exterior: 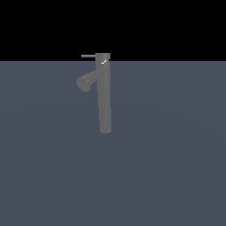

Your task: Turn on the faucet by rotating a designated handle.

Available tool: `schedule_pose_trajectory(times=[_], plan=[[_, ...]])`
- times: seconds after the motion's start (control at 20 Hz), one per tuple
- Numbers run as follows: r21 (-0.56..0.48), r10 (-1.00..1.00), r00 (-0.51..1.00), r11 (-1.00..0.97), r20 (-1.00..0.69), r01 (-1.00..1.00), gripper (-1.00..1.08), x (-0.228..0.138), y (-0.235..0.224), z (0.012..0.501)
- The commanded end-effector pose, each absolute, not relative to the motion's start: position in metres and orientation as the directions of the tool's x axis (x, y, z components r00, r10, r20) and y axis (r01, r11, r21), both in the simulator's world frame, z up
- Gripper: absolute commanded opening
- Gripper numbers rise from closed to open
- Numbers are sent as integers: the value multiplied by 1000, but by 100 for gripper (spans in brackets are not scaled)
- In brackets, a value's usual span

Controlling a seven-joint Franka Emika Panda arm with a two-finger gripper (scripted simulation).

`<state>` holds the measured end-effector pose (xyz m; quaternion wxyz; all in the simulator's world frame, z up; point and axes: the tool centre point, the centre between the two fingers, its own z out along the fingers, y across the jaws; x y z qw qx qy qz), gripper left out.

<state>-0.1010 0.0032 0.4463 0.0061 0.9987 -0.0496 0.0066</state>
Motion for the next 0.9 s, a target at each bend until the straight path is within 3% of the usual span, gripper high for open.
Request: schedule_pose_trajectory(times=[0.0, 0.85], plan=[[14, -102, 995, -995, 13, -102, -100, -80, 10, 435], [9, -114, 993, -993, 4, -114, -100, 33, 61, 336]])
